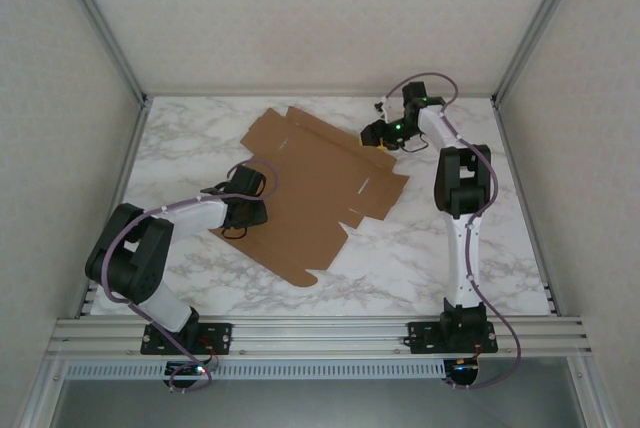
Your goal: Fold the paper box
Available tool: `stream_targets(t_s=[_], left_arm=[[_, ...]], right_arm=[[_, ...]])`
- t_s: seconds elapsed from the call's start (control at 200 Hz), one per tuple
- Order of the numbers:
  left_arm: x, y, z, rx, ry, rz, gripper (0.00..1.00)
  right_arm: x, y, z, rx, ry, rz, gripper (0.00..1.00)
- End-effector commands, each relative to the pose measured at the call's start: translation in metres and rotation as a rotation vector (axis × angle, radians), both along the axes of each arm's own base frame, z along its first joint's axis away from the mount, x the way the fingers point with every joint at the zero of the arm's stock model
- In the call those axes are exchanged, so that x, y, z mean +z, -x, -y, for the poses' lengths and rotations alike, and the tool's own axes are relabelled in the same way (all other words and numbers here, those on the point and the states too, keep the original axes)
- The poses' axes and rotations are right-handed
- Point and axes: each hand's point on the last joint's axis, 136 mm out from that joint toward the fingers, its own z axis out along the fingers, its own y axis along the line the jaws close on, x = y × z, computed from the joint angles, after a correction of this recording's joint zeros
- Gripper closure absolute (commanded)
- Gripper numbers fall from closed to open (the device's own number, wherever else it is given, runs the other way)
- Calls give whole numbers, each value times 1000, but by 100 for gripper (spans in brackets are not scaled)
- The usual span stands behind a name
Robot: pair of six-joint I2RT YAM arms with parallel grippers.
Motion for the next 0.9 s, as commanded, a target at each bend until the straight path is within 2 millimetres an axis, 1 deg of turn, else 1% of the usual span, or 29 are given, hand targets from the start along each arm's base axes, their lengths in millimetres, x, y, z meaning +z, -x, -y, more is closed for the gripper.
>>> stream_targets(t_s=[0.0, 0.06, 0.135, 0.23, 0.32, 0.381, 0.471, 0.561, 0.621, 0.656, 0.686, 0.746, 0.821, 0.896], left_arm=[[-20, 33, -26, 27, -94, -126, 61], [-18, 31, -26, 31, -91, -117, 61], [-17, 30, -25, 31, -85, -112, 61], [-16, 29, -23, 31, -74, -107, 61], [-15, 28, -22, 33, -67, -105, 61], [-15, 28, -22, 33, -64, -104, 62], [-13, 26, -21, 33, -60, -97, 62], [-11, 25, -20, 33, -53, -93, 62], [-10, 23, -19, 34, -49, -89, 62], [-8, 22, -18, 34, -47, -84, 62], [-6, 21, -18, 37, -43, -82, 62], [0, 18, -16, 38, -31, -67, 62], [16, 11, -12, 45, -10, -33, 61], [40, -1, -3, 49, 46, 21, 59]], right_arm=[[31, 10, -5, 18, -22, 47, 57], [33, 12, -4, 17, -1, 65, 59], [32, 15, -2, 20, 32, 74, 62], [25, 20, -2, 36, 76, 83, 63], [16, 24, -3, 55, 134, 97, 66], [10, 26, -3, 64, 187, 111, 71], [2, 23, 3, 61, 295, 158, 84], [2, 20, 7, 70, 388, 232, 94], [9, 19, 6, 83, 427, 287, 96], [14, 18, 5, 93, 446, 325, 100], [17, 18, 4, 100, 463, 355, 100], [31, 18, 2, 114, 484, 427, 100], [46, 17, -2, 137, 521, 526, 100], [61, 17, -5, 163, 563, 618, 100]])
